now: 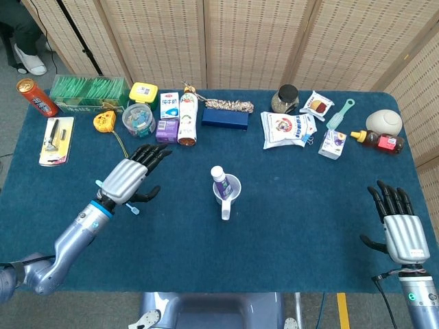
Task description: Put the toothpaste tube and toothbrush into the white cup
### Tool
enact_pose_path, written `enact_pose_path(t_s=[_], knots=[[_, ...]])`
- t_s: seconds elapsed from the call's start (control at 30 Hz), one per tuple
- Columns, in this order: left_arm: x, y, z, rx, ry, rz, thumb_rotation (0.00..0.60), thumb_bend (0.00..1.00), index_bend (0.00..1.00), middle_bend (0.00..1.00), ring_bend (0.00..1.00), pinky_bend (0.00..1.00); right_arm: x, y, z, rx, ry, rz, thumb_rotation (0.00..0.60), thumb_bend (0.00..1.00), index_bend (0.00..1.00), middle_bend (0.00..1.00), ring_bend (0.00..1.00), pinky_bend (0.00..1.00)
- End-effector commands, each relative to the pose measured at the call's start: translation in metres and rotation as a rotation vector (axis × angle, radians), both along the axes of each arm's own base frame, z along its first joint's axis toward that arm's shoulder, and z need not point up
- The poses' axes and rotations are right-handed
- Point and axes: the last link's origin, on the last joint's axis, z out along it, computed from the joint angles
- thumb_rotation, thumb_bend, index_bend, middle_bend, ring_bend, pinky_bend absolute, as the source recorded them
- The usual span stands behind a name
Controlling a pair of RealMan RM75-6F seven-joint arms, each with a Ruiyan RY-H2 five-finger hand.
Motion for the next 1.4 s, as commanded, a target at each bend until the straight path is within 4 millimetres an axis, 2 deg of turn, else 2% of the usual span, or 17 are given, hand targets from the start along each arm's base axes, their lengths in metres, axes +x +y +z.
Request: enact_pose_path(t_s=[0.03, 0.2, 0.37, 0.7, 1.0, 1.4], knots=[[-0.022, -0.004, 0.009, 0.007, 0.050, 0.001, 0.600, 0.40, 0.00, 0.00, 0.00, 0.00, 0.001, 0.000, -0.001, 0.003, 0.001, 0.002, 0.600, 0.00, 0.00, 0.00, 0.00, 0.00], [-0.061, -0.014, 0.013, -0.025, 0.173, 0.012, 0.600, 0.40, 0.01, 0.00, 0.00, 0.00, 0.002, 0.001, -0.003, 0.008, 0.008, 0.006, 0.600, 0.00, 0.00, 0.00, 0.00, 0.00], [-0.093, -0.014, 0.009, -0.038, 0.271, 0.044, 0.600, 0.41, 0.07, 0.00, 0.00, 0.00, 0.004, 0.002, -0.006, 0.013, 0.011, 0.012, 0.600, 0.00, 0.00, 0.00, 0.00, 0.00], [-0.139, -0.003, -0.018, -0.050, 0.399, 0.091, 0.600, 0.44, 0.18, 0.00, 0.00, 0.00, 0.004, 0.001, -0.006, 0.015, 0.010, 0.011, 0.600, 0.00, 0.00, 0.00, 0.00, 0.00], [-0.156, 0.004, -0.037, -0.053, 0.435, 0.105, 0.600, 0.44, 0.35, 0.00, 0.00, 0.00, 0.003, 0.001, -0.006, 0.012, 0.013, 0.006, 0.600, 0.00, 0.00, 0.00, 0.00, 0.00], [-0.164, 0.006, -0.031, -0.008, 0.395, 0.095, 0.600, 0.44, 0.33, 0.00, 0.00, 0.00, 0.004, 0.000, -0.007, 0.013, 0.018, 0.007, 0.600, 0.00, 0.00, 0.00, 0.00, 0.00]])
